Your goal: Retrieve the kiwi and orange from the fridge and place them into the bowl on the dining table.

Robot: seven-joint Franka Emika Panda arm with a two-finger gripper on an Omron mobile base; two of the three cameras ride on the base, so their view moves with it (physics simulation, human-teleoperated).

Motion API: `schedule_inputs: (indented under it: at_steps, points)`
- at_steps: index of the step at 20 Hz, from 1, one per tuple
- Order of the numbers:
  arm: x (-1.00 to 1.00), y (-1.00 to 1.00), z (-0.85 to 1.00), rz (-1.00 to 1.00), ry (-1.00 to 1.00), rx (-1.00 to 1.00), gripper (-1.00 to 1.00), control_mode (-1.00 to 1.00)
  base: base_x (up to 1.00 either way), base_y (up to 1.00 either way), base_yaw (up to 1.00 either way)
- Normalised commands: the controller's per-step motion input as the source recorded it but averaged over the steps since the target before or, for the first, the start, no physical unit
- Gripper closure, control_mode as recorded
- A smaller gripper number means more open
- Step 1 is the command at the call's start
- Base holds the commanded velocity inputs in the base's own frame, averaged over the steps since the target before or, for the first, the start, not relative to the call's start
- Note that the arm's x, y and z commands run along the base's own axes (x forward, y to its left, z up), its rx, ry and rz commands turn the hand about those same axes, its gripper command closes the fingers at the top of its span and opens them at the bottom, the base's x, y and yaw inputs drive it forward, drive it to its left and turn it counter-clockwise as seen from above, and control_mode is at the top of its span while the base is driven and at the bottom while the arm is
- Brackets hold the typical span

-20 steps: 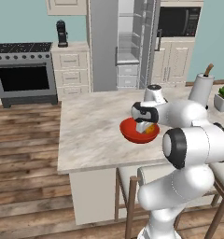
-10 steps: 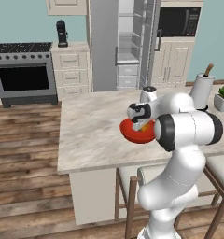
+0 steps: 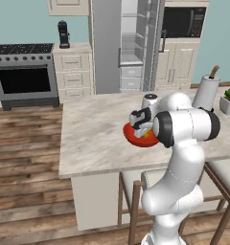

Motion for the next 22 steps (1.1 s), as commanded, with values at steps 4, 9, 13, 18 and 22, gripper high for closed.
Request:
schedule_inputs:
  at_steps: [4,9,13,18,22]
  points:
    - [0.02,0.00,-0.26,-0.01,0.00,0.00,-1.00,-1.00,0.00,0.00,0.00]
    - [-0.02,-0.04,0.24,-0.02,0.00,0.00,-1.00,-1.00,0.00,0.00,0.00]
    - [-0.06,-0.13,0.87,0.00,-0.01,0.00,-1.00,-1.00,0.00,0.00,0.00]
    - [-0.52,-0.10,1.00,0.00,-0.04,-0.01,-1.00,-1.00,0.00,0.00,0.00]
    - [-1.00,-0.05,1.00,0.00,-0.17,-0.02,-1.00,-1.00,0.00,0.00,0.00]
